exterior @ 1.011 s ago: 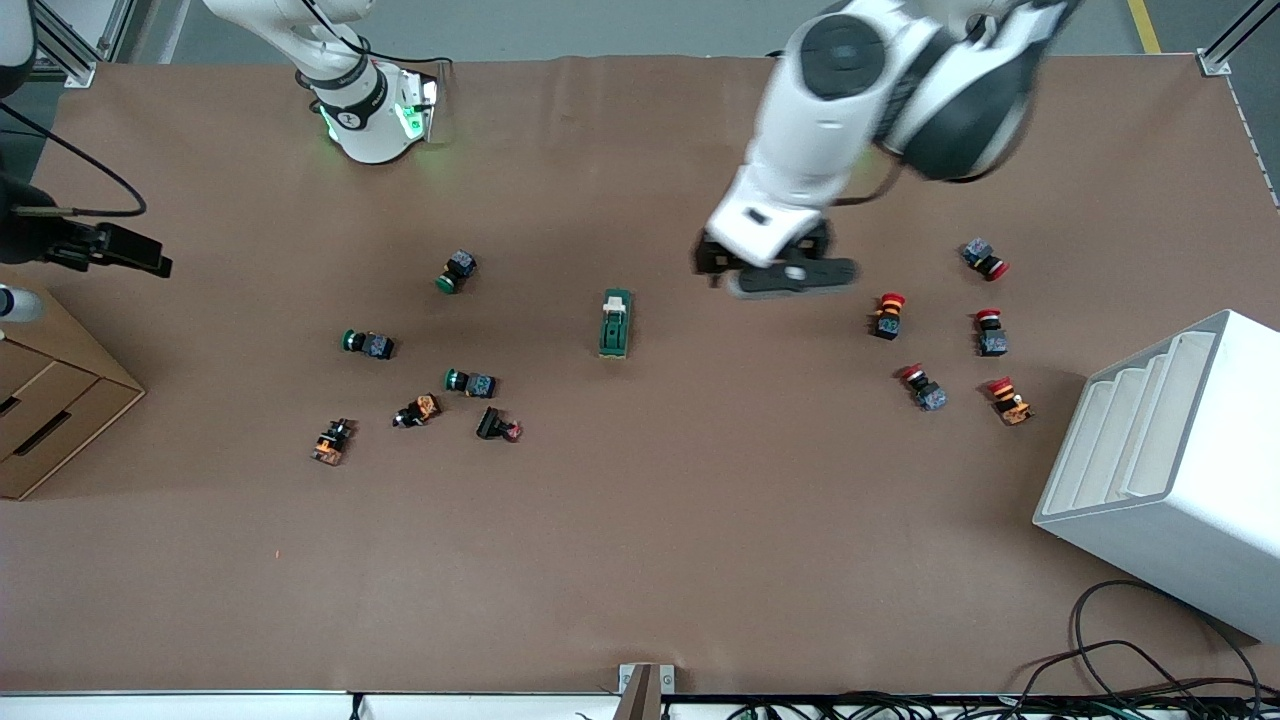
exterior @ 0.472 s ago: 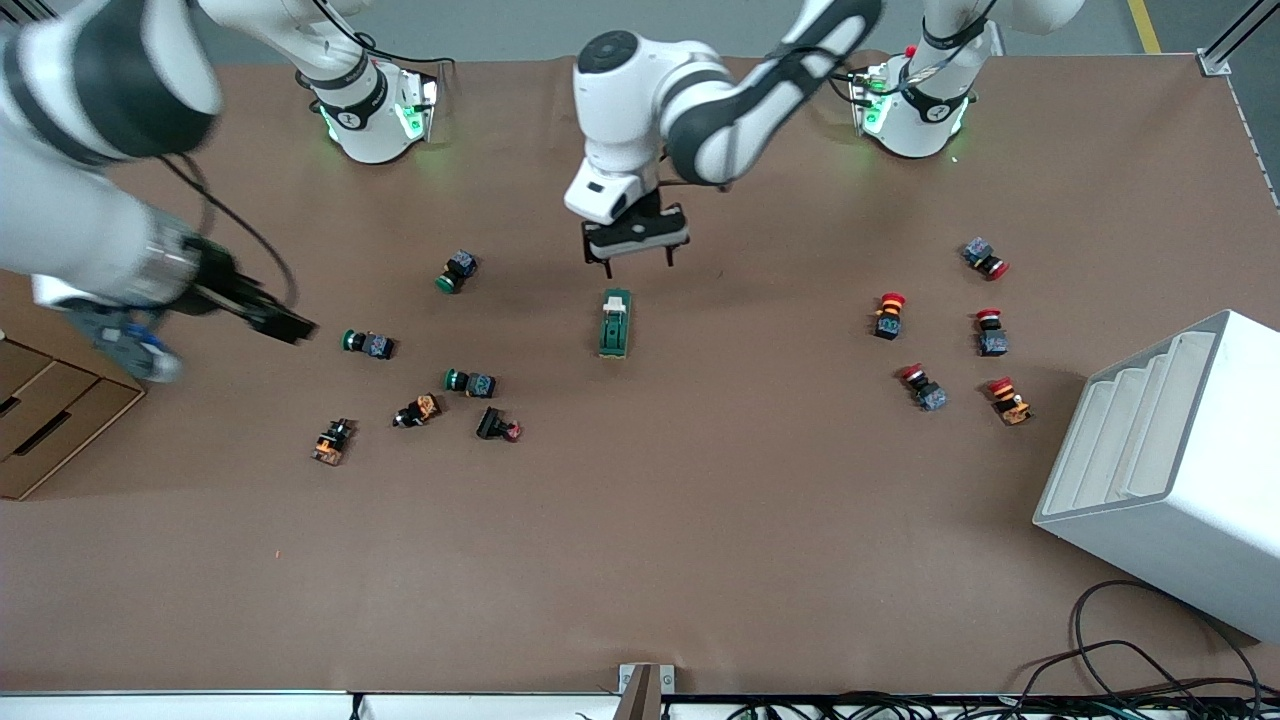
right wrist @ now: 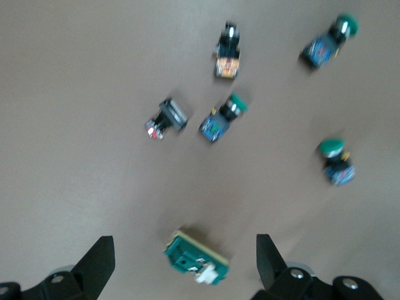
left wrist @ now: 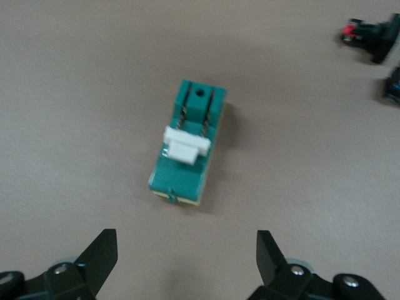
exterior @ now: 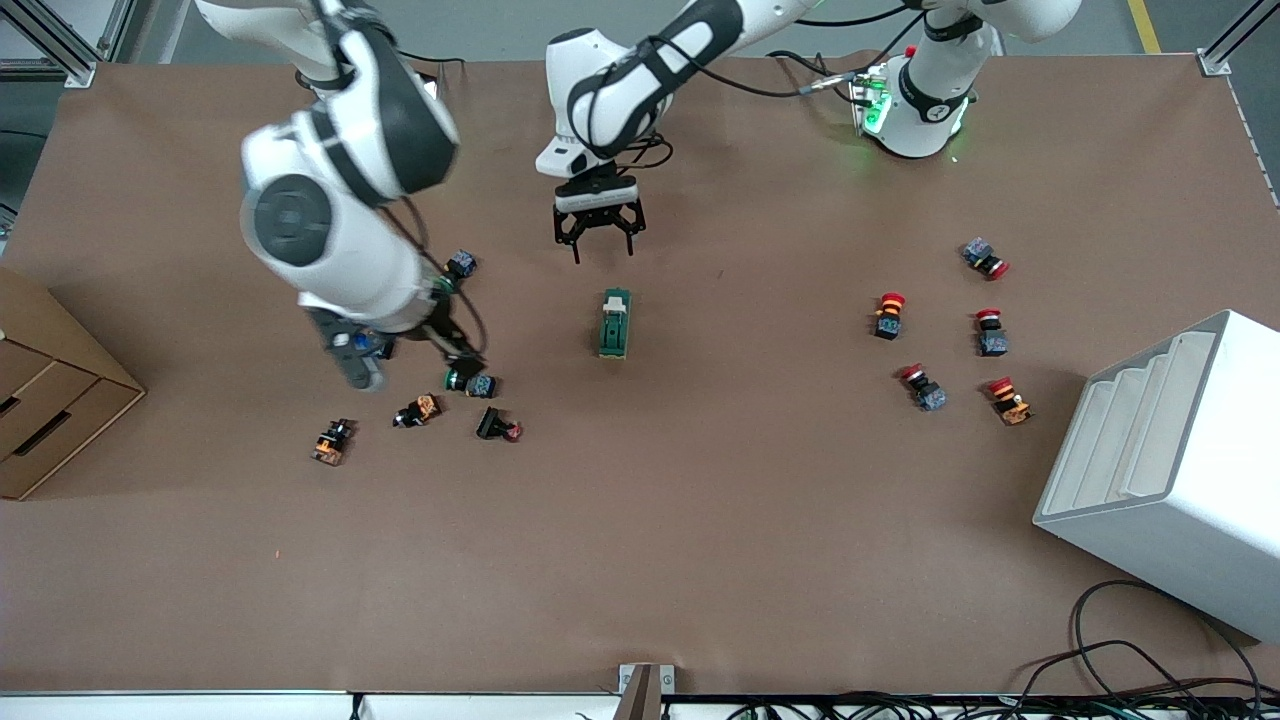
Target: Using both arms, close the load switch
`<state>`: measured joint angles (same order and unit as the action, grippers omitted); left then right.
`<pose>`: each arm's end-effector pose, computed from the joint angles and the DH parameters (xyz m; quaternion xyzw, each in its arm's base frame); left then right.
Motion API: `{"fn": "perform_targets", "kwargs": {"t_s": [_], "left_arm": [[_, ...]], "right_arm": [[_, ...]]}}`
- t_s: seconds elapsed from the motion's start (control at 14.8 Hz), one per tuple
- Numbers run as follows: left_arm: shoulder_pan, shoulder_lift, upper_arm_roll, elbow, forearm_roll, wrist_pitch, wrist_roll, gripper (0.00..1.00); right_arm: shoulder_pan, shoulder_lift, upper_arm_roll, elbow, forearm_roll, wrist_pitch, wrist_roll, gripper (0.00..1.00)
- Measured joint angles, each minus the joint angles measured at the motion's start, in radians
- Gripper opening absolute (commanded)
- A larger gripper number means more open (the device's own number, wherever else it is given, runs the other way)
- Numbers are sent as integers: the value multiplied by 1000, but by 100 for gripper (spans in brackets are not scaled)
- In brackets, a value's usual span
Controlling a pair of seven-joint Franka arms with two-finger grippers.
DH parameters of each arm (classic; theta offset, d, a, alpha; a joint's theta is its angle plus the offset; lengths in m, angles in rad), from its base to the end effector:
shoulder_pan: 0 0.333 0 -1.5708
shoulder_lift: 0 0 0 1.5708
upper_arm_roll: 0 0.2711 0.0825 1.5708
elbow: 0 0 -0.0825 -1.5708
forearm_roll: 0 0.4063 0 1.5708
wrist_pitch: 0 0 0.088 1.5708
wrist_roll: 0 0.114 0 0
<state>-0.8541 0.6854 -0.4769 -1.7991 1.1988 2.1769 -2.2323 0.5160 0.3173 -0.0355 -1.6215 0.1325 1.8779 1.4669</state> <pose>0.1915 -0.6031 0.1335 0.9513 0.0766 0.2987 0.0017 0.5732 0.3128 0.3772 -0.8688 0.4910 0.0641 0.0070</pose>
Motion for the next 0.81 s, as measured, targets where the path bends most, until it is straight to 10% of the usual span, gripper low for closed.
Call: {"fn": "perform_targets", "kwargs": {"t_s": [0.81], "left_arm": [[-11,69,10,-146,477,-147,-216,98]], "right_arm": [[318,58,-1,-342,0,594,580,100]]}}
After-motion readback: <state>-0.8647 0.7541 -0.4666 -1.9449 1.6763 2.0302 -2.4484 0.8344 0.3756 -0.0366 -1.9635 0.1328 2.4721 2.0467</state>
